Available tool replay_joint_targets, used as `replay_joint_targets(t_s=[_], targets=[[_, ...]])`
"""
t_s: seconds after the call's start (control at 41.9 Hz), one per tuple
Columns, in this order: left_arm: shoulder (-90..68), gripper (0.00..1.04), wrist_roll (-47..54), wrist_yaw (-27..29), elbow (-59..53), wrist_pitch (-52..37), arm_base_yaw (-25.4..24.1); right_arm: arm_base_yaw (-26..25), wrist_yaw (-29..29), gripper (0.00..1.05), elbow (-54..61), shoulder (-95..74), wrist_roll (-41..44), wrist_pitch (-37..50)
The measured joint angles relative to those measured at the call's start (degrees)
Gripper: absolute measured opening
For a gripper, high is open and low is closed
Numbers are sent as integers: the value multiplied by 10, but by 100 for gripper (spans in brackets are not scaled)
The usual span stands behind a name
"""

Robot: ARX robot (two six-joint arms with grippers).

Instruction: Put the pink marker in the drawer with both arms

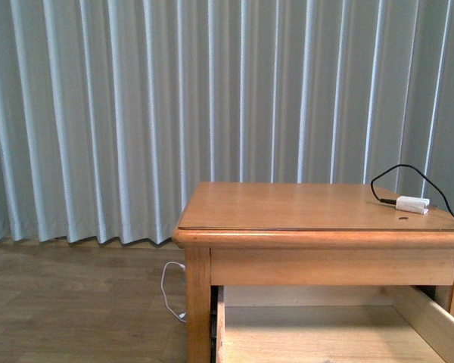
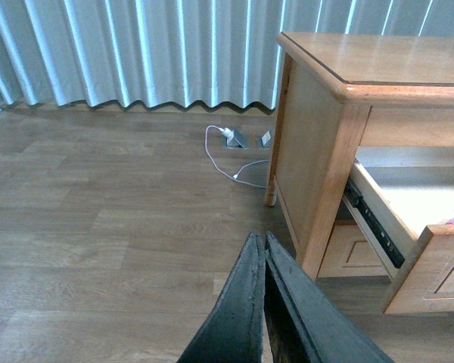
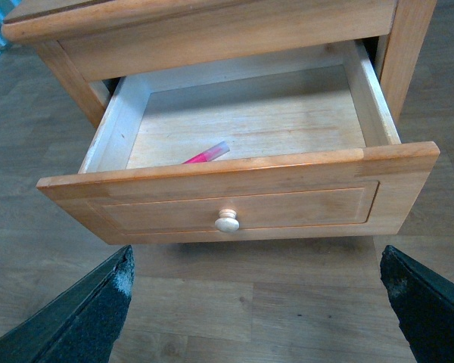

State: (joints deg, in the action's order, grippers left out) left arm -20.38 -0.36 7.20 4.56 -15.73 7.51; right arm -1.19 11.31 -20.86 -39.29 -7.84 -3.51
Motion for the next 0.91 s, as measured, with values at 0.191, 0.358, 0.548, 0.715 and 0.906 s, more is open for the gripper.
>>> replay_joint_targets(t_s=[0.191, 0.358, 0.548, 0.715, 0.906], targets=[[42, 4, 1, -67, -16, 25, -73, 0, 0, 96, 0, 0, 0, 0], [75, 4, 1, -72, -31, 38, -73, 0, 0, 96, 0, 0, 0, 0], [110, 4, 1, -72, -33, 62, -74, 0, 0, 96, 0, 0, 0, 0], [198, 4, 1, -72, -33, 154, -74, 0, 0, 96, 0, 0, 0, 0], [201, 25, 1, -72, -33, 156, -74, 10, -88, 96, -1, -11, 62, -4]])
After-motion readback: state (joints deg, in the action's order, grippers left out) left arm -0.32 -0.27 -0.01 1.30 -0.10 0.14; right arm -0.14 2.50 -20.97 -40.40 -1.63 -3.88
